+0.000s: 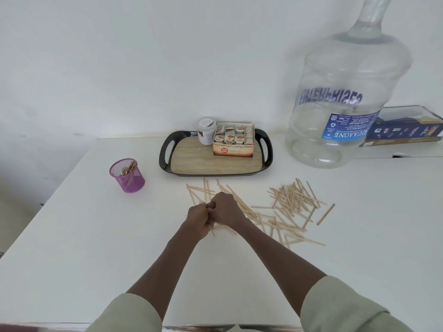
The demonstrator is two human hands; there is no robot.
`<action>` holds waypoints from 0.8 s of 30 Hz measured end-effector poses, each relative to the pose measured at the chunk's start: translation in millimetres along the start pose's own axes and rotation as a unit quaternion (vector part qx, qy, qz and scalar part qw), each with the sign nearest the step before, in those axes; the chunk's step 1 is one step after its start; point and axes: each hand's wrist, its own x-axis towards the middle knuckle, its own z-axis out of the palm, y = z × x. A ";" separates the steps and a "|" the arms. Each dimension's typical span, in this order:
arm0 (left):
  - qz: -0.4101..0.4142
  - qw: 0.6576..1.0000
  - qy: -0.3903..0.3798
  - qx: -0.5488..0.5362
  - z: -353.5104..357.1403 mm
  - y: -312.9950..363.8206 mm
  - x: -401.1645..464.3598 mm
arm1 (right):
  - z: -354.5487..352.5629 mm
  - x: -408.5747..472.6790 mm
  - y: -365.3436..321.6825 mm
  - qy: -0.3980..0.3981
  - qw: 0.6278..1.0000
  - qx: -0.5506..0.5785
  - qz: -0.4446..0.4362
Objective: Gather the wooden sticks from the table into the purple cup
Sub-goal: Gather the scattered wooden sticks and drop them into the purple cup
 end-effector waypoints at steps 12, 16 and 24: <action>0.289 0.806 -0.032 0.515 6.1 -19.9 22.5 | -65.1 16.7 62.9 0.068 0.987 -0.135 0.047; 0.291 0.723 -0.125 0.614 -3.2 -31.1 33.9 | -61.0 18.4 72.7 0.022 0.981 -0.190 0.043; 0.408 0.660 -0.136 0.616 -8.9 -34.1 43.3 | -40.1 23.9 79.8 0.034 0.977 -0.210 0.036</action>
